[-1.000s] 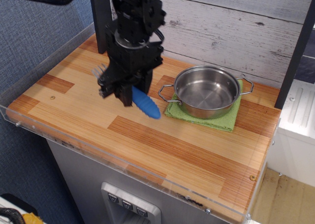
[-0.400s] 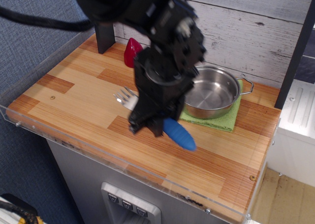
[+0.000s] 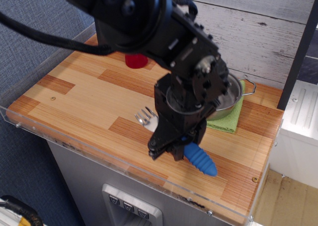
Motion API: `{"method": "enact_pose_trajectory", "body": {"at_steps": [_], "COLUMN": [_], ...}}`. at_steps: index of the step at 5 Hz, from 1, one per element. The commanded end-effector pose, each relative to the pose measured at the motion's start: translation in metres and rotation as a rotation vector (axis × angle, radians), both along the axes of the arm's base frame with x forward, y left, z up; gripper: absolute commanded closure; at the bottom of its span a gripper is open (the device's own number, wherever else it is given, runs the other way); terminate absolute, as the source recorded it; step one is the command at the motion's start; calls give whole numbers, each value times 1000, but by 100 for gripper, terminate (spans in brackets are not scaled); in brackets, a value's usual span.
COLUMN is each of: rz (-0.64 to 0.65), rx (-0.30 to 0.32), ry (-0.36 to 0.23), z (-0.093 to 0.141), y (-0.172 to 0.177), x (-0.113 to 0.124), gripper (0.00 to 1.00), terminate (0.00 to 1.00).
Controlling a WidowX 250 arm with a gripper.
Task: Move the fork to the bottom-right corner of the counter.
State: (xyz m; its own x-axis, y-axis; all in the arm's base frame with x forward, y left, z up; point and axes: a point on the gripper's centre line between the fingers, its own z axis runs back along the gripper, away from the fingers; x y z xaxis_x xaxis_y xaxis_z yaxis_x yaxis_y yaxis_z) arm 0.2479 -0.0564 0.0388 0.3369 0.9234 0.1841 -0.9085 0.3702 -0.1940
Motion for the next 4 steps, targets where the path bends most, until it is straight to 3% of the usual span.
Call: {"method": "enact_pose_trajectory", "body": {"at_steps": [1,4], "rz": [-54,-18], "rx": [-31,-37], "ry": [-21,6], "z": [-11,-18], "y": [-24,-34], "x": [-9,-12], "gripper": [100,100], "terminate": [0,0]}}
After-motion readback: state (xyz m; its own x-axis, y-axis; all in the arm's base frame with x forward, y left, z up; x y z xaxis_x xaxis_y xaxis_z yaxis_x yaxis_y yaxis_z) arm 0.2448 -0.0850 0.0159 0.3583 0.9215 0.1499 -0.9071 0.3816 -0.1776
